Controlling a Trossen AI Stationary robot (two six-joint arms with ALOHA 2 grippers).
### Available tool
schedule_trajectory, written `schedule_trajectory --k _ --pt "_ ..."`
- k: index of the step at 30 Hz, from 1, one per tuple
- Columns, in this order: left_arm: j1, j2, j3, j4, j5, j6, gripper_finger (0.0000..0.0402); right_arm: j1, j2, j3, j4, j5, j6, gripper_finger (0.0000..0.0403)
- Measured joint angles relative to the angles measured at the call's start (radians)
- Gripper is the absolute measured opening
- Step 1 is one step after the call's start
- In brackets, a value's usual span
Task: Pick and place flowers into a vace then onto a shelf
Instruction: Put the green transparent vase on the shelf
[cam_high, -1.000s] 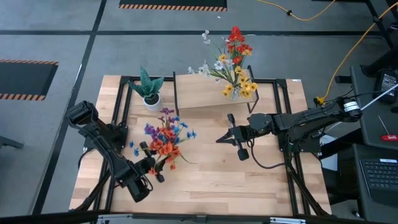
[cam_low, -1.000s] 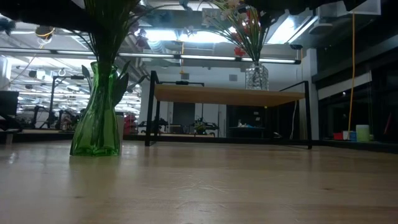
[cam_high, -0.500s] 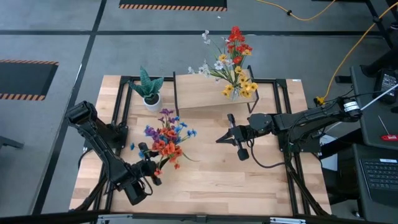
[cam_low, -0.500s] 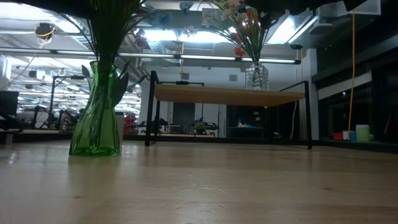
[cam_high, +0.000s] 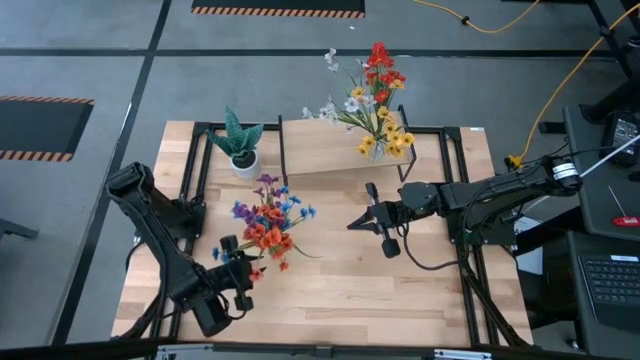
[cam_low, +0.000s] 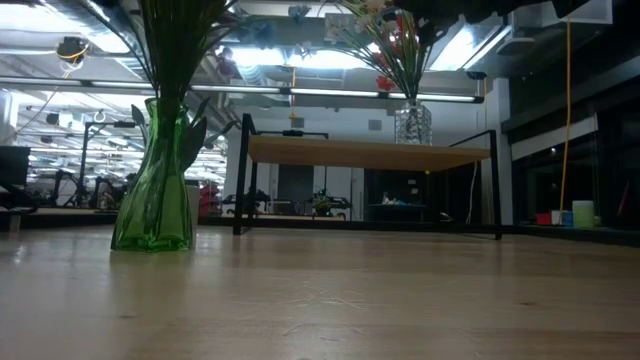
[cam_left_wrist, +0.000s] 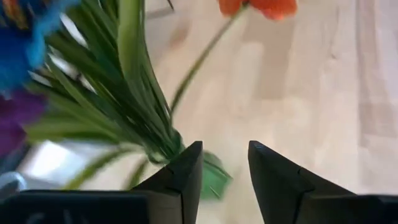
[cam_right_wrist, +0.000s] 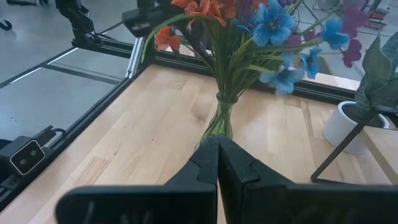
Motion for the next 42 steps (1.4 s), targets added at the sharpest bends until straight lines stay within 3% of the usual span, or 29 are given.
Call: schedule_trajectory --k 7,14,18,27,37,42 --pt "0.000 0.000 0.013 -0.007 0.232 -0.141 0.0098 0.000 0.000 0.000 0.001 0.000 -0.001 0.0002" --pt "-0.003 0.000 0.013 -0.006 0.435 -0.281 0.0044 0.000 0.000 0.000 0.000 0.000 -0.004 0.0002" --pt "-0.013 0.000 0.013 -0.001 0.500 -0.340 0.0014 0.000 0.000 0.000 0.000 0.000 -0.018 0.0002" --pt "-0.093 0.000 0.013 0.047 0.461 -0.403 0.0002 0.000 0.000 0.000 0.000 0.000 -0.026 0.0002" --pt "-0.240 0.000 0.077 0.053 0.178 -0.441 0.0002 0.000 0.000 0.000 0.000 0.000 -0.027 0.0002" --pt "-0.256 0.000 0.079 0.013 0.187 -0.528 0.0002 0.000 0.000 0.000 0.000 0.000 -0.027 0.0002"
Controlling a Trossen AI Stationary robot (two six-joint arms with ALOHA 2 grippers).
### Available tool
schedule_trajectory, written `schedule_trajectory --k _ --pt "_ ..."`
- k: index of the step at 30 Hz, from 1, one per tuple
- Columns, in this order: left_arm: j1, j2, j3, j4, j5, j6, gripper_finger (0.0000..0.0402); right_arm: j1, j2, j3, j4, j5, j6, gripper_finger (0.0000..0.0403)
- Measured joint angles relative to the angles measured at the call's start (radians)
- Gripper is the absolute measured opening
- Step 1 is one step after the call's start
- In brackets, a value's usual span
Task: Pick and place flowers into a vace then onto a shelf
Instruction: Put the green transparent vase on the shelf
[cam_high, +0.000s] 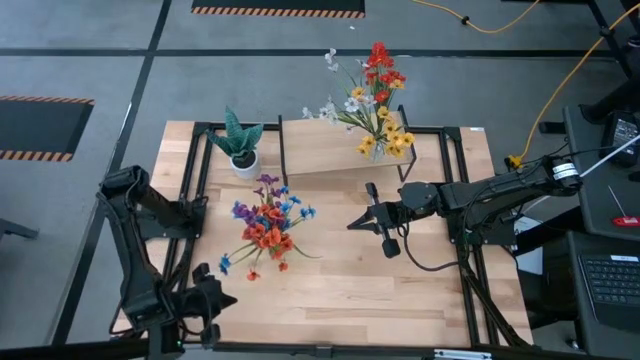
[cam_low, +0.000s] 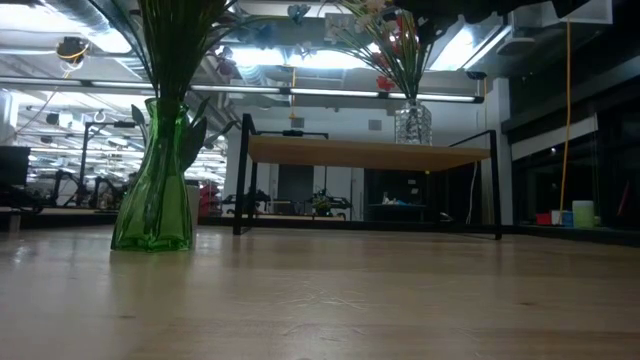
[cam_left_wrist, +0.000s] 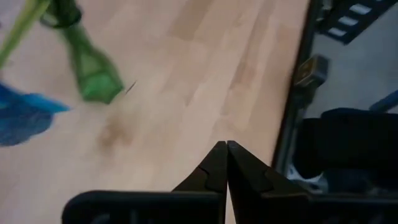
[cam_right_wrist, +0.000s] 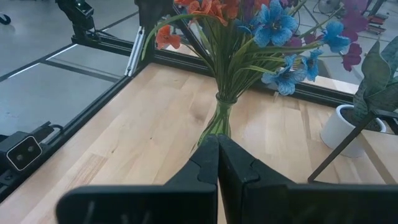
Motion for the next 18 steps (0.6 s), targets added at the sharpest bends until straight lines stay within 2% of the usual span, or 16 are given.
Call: schedule_trajectory --k 11,18 --pt "0.003 0.002 -0.004 -0.184 0.012 -0.189 0.0002 0.000 0.000 0.000 -0.015 0.000 0.000 0.0002" --pt "0.003 0.003 -0.099 -0.203 0.004 -0.292 0.0003 0.000 0.000 0.000 -0.016 0.000 -0.004 0.0002"
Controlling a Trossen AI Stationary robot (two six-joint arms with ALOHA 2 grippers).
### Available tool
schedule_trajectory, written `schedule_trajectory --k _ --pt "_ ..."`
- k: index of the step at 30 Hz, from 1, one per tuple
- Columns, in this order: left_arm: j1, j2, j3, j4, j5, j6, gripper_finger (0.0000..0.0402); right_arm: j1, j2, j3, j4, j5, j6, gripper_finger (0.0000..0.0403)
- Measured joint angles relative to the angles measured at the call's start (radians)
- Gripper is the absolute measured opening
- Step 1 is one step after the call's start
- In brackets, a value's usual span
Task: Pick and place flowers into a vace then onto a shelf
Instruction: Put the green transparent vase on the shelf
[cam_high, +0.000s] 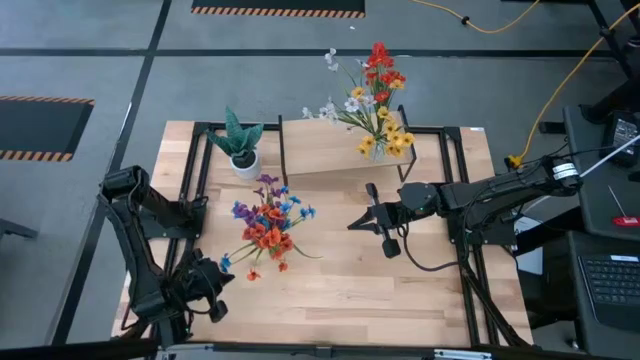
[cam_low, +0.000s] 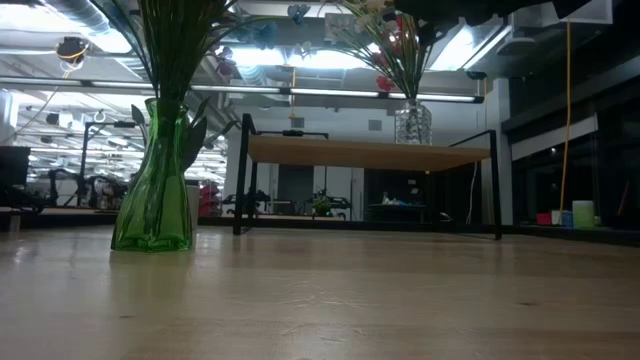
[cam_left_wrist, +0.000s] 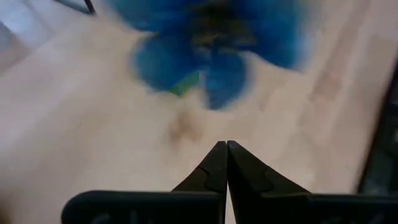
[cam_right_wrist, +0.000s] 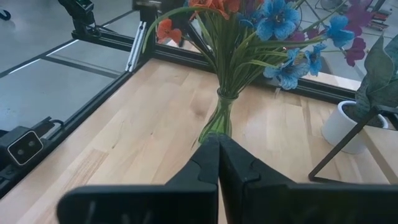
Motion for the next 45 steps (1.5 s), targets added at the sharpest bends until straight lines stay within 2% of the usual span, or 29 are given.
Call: schedule_trajectory --k 4,6,11,17,27,32,42,45 --pt "-0.002 0.000 -0.064 -0.047 -0.155 -0.051 0.0002 0.000 0.000 0.000 0.000 0.000 -0.018 0.0002" --pt "-0.002 0.001 -0.079 -0.102 -0.193 -0.086 0.0003 0.000 0.000 0.000 0.000 0.000 -0.017 0.0002" --pt "0.013 0.001 -0.099 -0.224 -0.068 -0.177 0.0002 0.000 0.000 0.000 -0.010 0.000 -0.017 0.0002" --pt "0.013 0.001 -0.158 -0.223 -0.220 -0.161 0.0002 0.000 0.000 0.000 -0.009 0.000 -0.019 0.0002" --pt "0.036 0.001 -0.250 -0.208 -0.208 -0.177 0.0002 0.000 0.000 0.000 -0.007 0.000 -0.022 0.0002" --pt "0.060 0.000 -0.294 -0.178 -0.252 -0.151 0.0003 0.000 0.000 0.000 -0.007 0.000 -0.022 0.0002" --pt "0.066 0.000 -0.364 -0.076 -0.260 -0.149 0.0008 0.000 0.000 0.000 -0.006 0.000 -0.025 0.0002" --pt "0.066 0.000 -0.375 -0.042 -0.297 -0.148 0.0016 0.000 0.000 0.000 -0.005 0.000 -0.026 0.0002"
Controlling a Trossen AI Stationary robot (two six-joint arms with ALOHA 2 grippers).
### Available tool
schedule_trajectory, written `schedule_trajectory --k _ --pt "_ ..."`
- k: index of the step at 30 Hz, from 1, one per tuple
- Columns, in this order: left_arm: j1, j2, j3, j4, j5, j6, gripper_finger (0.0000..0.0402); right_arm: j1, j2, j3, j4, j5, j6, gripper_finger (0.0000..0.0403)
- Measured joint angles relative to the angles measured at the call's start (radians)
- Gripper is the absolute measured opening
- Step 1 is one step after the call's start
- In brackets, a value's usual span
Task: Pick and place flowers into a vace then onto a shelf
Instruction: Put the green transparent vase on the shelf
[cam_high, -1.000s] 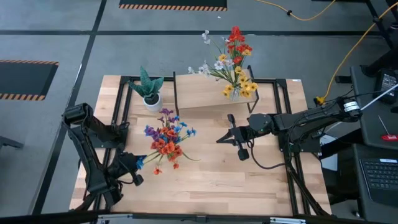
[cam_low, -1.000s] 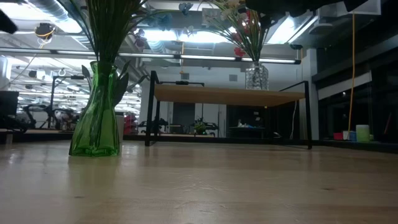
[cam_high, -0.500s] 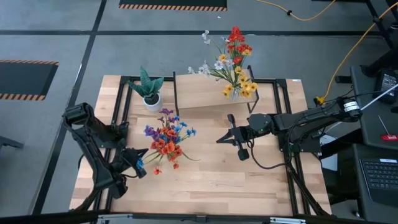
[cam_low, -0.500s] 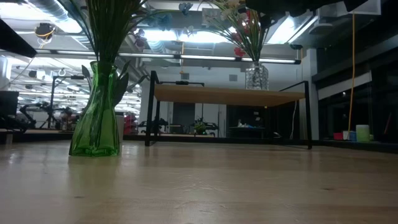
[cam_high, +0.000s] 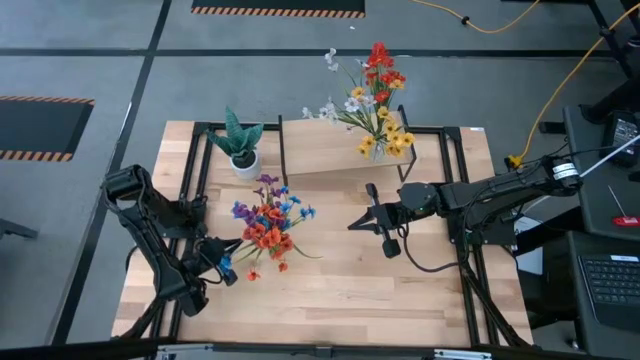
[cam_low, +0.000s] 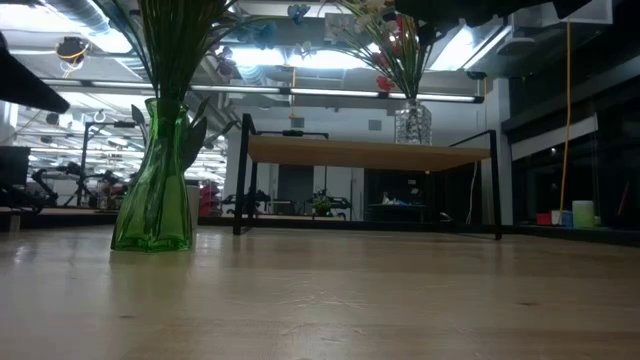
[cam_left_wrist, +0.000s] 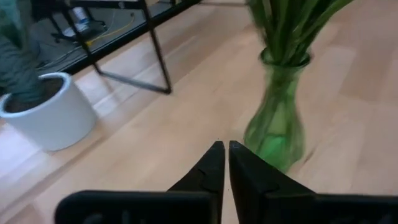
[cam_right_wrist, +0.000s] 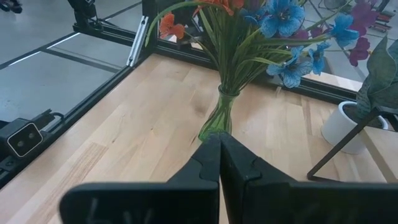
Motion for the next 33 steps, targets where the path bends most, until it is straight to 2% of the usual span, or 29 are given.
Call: schedule_trajectory --k 7,16,25,33 --pt "0.000 0.000 -0.001 0.113 -0.079 0.050 0.0068 0.000 0.000 0.000 0.000 0.000 0.000 0.0002" --pt "0.042 0.000 -0.001 0.146 -0.144 0.084 0.0143 0.000 0.000 0.000 0.000 0.000 0.000 0.0002" --pt "0.127 0.000 -0.001 0.257 -0.127 0.185 0.0195 0.000 0.000 0.000 0.000 0.000 0.000 0.0002" --pt "0.169 0.000 -0.001 0.410 -0.012 0.418 0.0218 0.000 0.000 0.000 -0.001 0.000 0.000 0.0002"
